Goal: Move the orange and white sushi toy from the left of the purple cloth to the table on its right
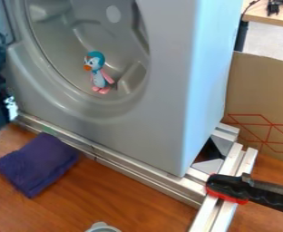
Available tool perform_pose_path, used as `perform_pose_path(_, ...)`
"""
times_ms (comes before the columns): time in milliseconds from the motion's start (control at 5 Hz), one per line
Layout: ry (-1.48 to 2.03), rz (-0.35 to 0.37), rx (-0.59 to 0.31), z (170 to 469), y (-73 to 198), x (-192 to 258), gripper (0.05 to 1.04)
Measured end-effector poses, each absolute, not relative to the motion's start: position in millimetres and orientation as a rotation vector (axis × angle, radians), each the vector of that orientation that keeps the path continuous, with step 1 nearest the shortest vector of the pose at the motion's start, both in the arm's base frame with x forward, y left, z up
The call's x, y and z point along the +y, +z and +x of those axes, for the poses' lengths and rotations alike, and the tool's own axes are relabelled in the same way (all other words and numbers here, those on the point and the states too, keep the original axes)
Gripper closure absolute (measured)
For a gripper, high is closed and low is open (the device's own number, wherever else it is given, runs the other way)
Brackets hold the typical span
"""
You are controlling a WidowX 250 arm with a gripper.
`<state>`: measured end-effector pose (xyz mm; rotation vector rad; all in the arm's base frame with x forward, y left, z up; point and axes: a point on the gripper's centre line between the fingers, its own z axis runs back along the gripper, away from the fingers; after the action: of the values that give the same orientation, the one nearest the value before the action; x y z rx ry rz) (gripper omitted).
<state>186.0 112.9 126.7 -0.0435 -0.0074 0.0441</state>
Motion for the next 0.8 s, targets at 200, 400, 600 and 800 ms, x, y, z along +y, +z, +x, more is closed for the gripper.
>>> perform_pose_path(200,-0.077,-0.13,0.067,191.3,92.7,86.6,0.469)
perform_pose_path(400,-0.145,-0.141,0.097,195.4,78.5,72.2,0.469)
perform_pose_path(600,-0.19,-0.097,0.123,197.7,74.9,56.5,0.469)
perform_pose_path(800,-0.235,-0.037,0.095,199.5,95.0,23.5,0.469)
